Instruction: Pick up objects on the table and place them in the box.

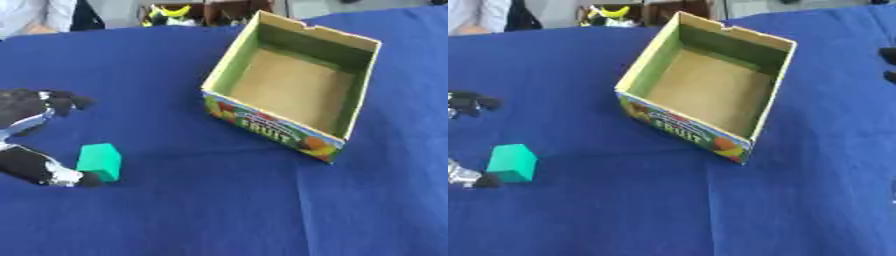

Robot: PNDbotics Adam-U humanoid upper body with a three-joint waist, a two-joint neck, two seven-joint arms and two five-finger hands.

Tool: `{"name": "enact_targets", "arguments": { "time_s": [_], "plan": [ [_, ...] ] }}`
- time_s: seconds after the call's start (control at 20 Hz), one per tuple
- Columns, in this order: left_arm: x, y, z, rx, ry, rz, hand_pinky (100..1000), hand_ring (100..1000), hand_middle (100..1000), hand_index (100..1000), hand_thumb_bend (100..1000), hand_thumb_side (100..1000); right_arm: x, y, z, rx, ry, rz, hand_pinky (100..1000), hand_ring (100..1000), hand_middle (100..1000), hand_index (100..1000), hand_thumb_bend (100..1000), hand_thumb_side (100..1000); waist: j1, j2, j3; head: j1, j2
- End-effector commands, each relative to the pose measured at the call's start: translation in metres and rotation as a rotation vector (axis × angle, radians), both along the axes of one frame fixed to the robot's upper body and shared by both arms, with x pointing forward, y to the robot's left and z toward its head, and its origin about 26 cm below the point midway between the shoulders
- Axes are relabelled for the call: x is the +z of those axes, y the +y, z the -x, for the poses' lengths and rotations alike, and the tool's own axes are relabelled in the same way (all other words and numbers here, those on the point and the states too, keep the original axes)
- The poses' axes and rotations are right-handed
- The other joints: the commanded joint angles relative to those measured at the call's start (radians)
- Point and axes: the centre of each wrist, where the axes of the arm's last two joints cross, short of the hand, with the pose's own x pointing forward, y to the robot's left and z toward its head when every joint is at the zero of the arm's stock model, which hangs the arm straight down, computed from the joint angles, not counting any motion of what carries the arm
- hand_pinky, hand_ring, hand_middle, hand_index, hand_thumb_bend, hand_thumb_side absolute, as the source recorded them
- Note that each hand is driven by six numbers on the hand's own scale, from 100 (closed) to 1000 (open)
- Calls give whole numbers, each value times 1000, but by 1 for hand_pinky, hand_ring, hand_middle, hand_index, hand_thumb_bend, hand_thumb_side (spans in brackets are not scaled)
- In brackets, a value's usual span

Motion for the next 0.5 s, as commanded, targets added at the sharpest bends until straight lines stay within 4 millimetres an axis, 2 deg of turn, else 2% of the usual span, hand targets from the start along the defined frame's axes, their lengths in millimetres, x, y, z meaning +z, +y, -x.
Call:
{"name": "enact_targets", "arguments": {
  "time_s": [0.05, 0.25, 0.5],
  "plan": [
    [12, -1, 4, 7, 18, -71, 723, 791, 850, 997, 757, 719, 8, -2, 1, 4, -21, 24, 864, 888, 762, 904, 100, 1000, -1, -18, -2, 6, -12],
    [11, -4, 3, 20, 73, -97, 696, 781, 840, 985, 646, 686, 7, -1, 1, 7, -20, 24, 865, 888, 761, 904, 100, 1000, 1, -18, -4, 9, -17],
    [6, -9, 2, 24, 101, -88, 680, 767, 832, 953, 591, 673, 8, -1, 1, 9, -20, 24, 865, 889, 761, 904, 100, 1000, 4, -16, -10, 15, -23]
  ]
}}
